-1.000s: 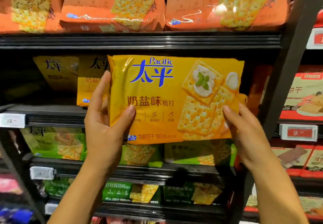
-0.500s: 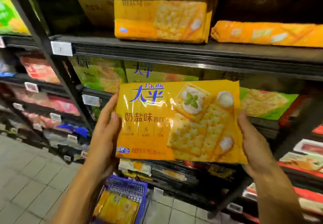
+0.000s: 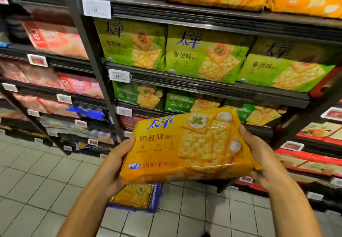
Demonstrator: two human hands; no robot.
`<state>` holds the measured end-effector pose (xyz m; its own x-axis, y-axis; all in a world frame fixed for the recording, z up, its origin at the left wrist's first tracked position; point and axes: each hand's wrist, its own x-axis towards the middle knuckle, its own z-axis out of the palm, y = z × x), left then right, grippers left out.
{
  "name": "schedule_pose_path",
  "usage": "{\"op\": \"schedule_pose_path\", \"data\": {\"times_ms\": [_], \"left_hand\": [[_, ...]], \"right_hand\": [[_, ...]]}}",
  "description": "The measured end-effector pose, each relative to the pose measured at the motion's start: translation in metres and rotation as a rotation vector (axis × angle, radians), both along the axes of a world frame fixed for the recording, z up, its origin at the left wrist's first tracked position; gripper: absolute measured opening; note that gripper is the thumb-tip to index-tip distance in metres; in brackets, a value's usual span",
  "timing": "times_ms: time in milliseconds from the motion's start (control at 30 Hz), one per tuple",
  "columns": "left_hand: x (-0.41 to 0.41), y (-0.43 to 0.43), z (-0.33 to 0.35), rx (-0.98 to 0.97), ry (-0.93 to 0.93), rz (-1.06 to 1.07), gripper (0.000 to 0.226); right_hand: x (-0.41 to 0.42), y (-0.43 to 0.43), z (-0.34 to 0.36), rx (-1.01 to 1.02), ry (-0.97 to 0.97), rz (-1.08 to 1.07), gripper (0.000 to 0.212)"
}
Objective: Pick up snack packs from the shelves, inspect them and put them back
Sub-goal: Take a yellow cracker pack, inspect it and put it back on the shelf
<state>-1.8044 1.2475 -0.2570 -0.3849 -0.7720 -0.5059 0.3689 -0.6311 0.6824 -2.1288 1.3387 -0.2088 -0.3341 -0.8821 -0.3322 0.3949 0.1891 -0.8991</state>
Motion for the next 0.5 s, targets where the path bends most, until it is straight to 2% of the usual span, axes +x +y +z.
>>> {"op": "schedule_pose_path", "data": {"times_ms": [167, 300, 367, 500], "left_hand": [[0.036, 0.005, -0.016, 0.036, 0.111, -0.049, 0.041], [0.051, 0.008, -0.036, 0.109, 0.242, -0.131, 0.060], [0.050, 0.014, -0.045, 0.116, 0.217, -0.130, 0.061], [0.054, 0.021, -0.056, -0.001, 0.111, 0.060, 0.067]], "right_hand": [[0.042, 0.020, 0.000, -0.017, -0.025, 0.079, 0.033], [0.061, 0.028, 0.018, -0.171, 0.157, 0.226, 0.036], [0.072, 0.030, 0.023, -0.243, 0.263, 0.321, 0.040], [0.080, 0.030, 0.017, -0.306, 0.346, 0.424, 0.043]]}}
